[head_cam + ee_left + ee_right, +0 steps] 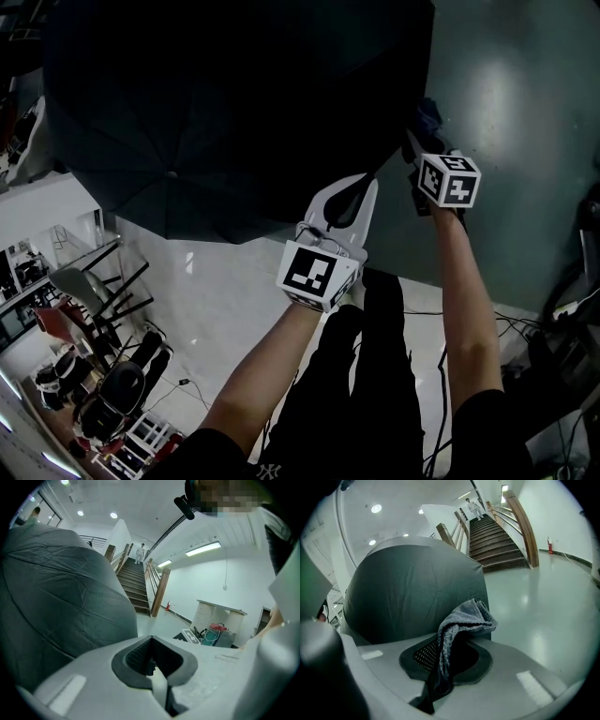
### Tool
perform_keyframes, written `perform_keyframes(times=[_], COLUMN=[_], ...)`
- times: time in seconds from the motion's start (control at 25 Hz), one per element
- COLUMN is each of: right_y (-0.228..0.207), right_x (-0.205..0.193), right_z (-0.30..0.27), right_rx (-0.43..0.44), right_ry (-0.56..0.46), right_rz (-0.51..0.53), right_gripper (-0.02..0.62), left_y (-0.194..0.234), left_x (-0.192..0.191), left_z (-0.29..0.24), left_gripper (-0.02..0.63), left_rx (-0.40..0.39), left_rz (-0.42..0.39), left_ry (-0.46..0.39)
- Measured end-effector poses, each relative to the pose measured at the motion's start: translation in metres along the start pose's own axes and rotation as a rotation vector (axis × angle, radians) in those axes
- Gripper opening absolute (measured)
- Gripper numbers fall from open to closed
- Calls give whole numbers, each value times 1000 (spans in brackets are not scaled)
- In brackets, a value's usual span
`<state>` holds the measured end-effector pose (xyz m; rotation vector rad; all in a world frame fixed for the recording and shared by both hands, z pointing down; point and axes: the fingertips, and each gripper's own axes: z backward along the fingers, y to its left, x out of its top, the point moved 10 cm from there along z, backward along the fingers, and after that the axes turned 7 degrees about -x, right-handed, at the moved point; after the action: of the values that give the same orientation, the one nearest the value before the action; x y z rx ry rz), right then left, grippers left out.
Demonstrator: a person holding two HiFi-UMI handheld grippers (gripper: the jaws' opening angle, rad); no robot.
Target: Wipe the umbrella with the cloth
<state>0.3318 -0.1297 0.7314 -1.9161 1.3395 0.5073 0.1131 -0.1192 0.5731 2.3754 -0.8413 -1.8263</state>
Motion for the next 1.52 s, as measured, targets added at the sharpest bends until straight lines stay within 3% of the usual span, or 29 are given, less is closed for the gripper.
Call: perform_keyframes(times=[0.8,1.08,1.52], right_y=[147,216,287], right_x=[36,58,69], right_z=[76,93,99], right_rx=[48,124,247], right_ry=[-57,-88,-102], right_rz=[36,78,130], right_gripper=[78,78,78], left_y=[3,8,14], left_x=[36,56,71], left_z=[102,144,185], left_gripper=[2,2,2], left_rx=[118,165,216], left_rz=[-21,-23,-32], left_ry=[-61,-95,-135])
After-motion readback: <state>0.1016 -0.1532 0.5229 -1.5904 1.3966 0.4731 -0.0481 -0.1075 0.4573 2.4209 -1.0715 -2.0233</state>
